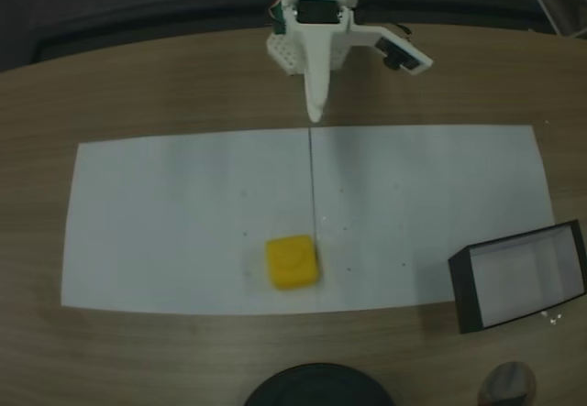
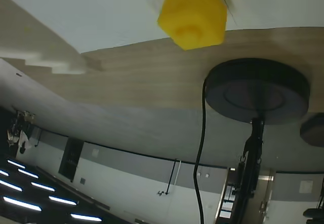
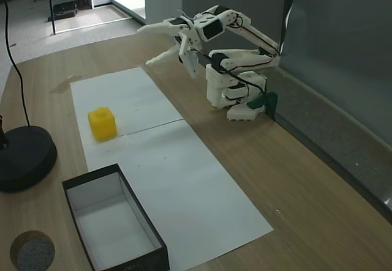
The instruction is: Grab a yellow square and put it in the box.
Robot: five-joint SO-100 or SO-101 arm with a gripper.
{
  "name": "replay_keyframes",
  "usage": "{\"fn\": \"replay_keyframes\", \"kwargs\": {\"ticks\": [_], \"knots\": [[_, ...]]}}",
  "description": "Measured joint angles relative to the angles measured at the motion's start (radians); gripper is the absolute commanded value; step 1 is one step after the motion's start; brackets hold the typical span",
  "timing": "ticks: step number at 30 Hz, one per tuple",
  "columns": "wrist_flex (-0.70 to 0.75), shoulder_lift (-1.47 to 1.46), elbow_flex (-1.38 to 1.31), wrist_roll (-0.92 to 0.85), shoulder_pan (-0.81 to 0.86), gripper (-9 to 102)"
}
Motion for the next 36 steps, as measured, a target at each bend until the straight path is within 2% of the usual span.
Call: {"fn": "replay_keyframes", "kwargs": {"ticks": [6,16,20,28,36], "knots": [[0.044,-0.436,-0.288,0.002,0.008,34],[0.399,-1.355,-0.923,0.003,0.023,38],[0.485,-1.621,-1.117,0.003,0.064,39],[0.529,-1.911,-1.361,-0.023,0.106,41],[0.529,-2.005,-1.417,-0.023,0.095,41]]}}
